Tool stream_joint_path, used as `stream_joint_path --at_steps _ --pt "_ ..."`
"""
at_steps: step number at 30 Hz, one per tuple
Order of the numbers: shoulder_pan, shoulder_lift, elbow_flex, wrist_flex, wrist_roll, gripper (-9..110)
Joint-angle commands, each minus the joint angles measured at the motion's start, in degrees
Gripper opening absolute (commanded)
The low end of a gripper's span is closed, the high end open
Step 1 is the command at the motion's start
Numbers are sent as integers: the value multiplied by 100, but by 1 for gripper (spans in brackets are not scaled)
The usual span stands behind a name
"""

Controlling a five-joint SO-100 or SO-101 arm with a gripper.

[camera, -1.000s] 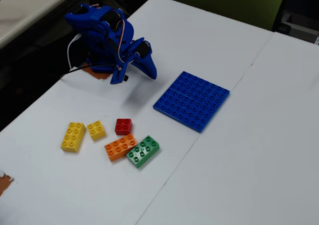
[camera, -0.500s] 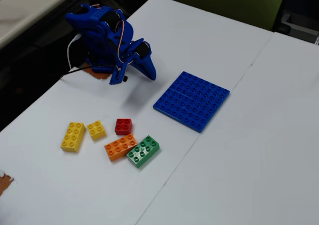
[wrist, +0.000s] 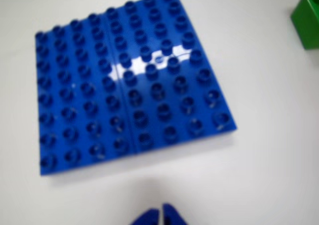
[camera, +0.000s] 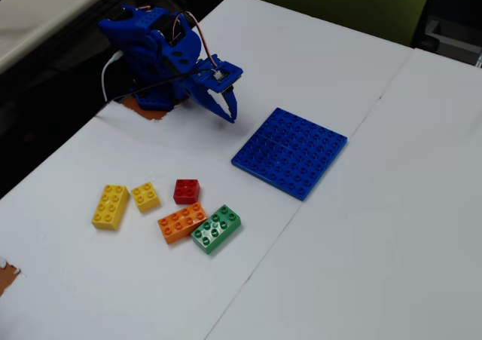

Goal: Pick up the 2x2 yellow block and go up the 8x8 blue block.

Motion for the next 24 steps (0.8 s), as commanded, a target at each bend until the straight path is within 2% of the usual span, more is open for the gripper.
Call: stream_joint_path --at_steps 1,9,14,19,24 --pt "132 255 -475 659 -1222 4" --pt "527 -211 -1063 984 -1292 10" --pt "967 -1942 -2004 967 -2215 11" --pt "1890 -3920 -3586 1556 -3217 13" --pt "2874 -5388 -4535 1441 -2751 25"
